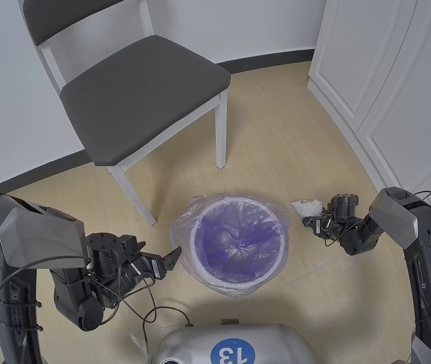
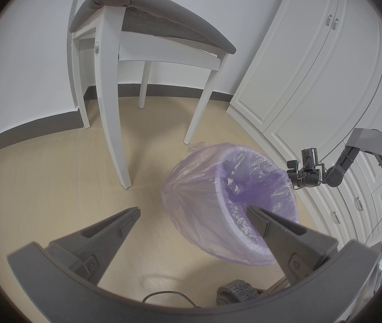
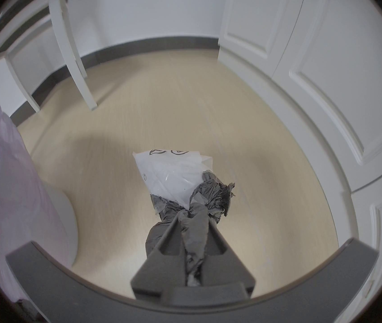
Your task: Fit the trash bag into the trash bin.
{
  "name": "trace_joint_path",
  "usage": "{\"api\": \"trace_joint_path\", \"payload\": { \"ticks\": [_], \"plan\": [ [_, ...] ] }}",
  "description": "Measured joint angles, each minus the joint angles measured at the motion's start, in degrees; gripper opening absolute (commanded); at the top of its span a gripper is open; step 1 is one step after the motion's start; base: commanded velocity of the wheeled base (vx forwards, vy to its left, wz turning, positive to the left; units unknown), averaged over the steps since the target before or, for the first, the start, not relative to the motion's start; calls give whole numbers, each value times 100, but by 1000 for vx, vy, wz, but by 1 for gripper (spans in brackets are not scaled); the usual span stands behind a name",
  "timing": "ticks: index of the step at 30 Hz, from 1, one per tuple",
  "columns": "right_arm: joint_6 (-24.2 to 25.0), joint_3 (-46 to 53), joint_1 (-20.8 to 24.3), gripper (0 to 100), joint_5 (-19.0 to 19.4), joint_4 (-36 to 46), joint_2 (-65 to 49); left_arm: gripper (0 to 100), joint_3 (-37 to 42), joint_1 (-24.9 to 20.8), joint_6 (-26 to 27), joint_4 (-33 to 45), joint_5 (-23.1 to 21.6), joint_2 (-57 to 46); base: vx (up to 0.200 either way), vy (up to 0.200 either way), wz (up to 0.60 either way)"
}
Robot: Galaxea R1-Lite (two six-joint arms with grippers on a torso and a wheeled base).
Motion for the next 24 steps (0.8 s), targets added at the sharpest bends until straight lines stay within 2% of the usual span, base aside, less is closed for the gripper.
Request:
{"api": "trace_joint_path", "payload": {
  "ticks": [8, 13, 24],
  "plan": [
    [-148, 1156, 24, 0, 288, -2591, 27, 100, 11, -33, -11, 0, 0, 6, 0, 0, 0],
    [-169, 1825, 26, 0, 432, -3569, 88, 100, 23, -85, -22, 0, 37, 15, 0, 0, 0],
    [223, 2032, 55, 0, 432, -3773, 284, 100, 33, -152, -33, 2, 94, 72, 0, 0, 0]
  ]
}}
